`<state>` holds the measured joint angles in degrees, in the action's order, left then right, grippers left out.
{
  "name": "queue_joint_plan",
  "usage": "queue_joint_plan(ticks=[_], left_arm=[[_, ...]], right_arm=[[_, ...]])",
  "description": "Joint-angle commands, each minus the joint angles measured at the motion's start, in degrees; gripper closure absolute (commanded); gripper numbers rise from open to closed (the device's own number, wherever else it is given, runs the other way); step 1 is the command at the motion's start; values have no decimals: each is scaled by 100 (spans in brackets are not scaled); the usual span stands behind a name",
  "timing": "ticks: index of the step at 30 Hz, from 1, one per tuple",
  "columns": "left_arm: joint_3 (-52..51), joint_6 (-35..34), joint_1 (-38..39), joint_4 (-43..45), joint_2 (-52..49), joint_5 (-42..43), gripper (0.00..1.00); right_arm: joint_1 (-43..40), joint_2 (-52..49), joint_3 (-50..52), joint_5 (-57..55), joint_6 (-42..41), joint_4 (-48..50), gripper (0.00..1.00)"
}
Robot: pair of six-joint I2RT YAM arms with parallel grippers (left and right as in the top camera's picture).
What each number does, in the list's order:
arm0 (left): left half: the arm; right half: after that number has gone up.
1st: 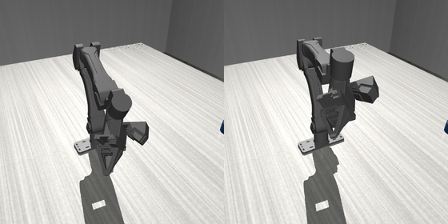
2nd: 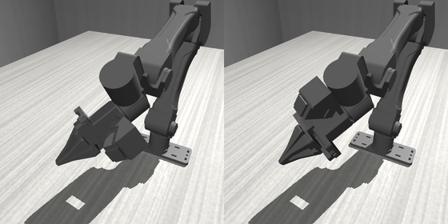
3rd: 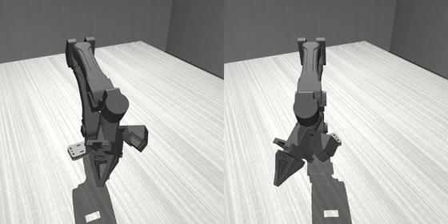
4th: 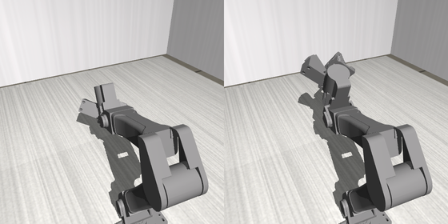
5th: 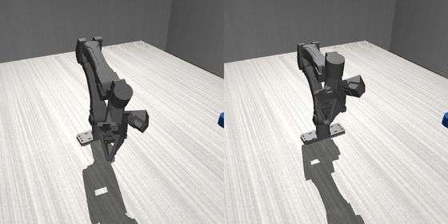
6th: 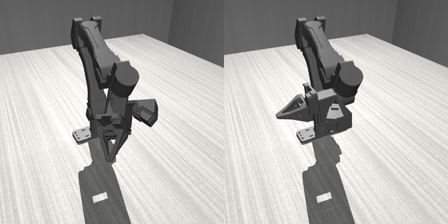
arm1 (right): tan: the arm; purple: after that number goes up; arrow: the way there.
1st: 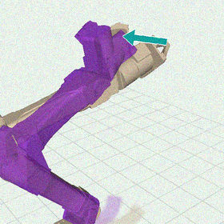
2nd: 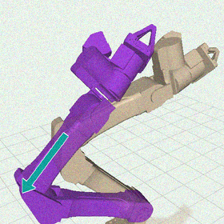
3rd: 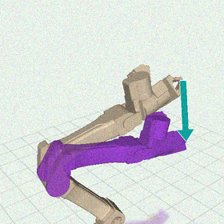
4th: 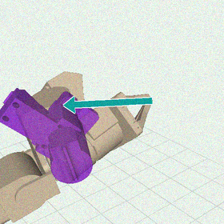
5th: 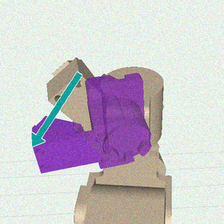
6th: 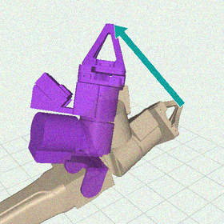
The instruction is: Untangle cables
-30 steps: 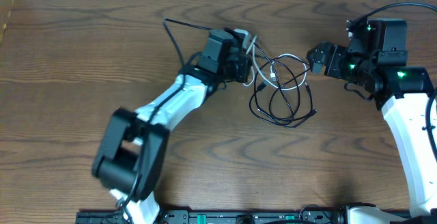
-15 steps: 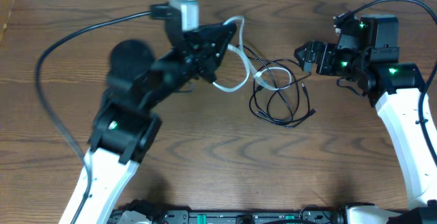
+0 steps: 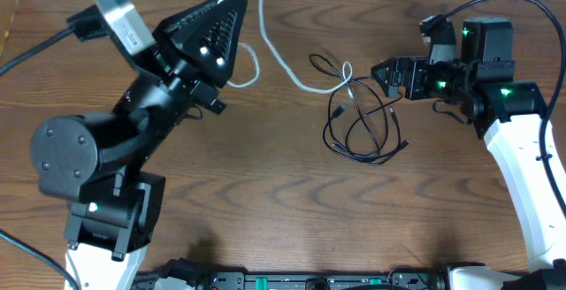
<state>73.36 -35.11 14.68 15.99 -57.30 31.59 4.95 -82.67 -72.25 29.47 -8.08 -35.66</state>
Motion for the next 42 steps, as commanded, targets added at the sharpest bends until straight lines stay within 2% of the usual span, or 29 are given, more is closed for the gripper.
queue_joint_plan(ticks=[1,6,14,21,29,33,39,42], left_arm=[[105,-203,-236,-39,-22,81,93],[310,-619,-896,4,98,101,92],[671,-588,-1513,-7,315,264,93],[671,-435,-1869,-553,234,442,93],[673,-337,-3088,-813,133,310,93],[671,-330,-3235,-1366,37,938,93],[671,-490,-3204,-1788,-404,2785,93],[671,-632,-3091,-1849,-645,3322,93]], right_arm=[[63,-22,11,629,415,76,1],[79,-22,11,621,455,76,1],[79,-22,11,428,457,168,1],[76,-22,11,302,522,181,1],[76,-22,11,302,546,162,1],[79,-22,11,378,568,232,1],[127,-22,11,1899,765,964,2],[299,-22,11,2223,686,1309,2]])
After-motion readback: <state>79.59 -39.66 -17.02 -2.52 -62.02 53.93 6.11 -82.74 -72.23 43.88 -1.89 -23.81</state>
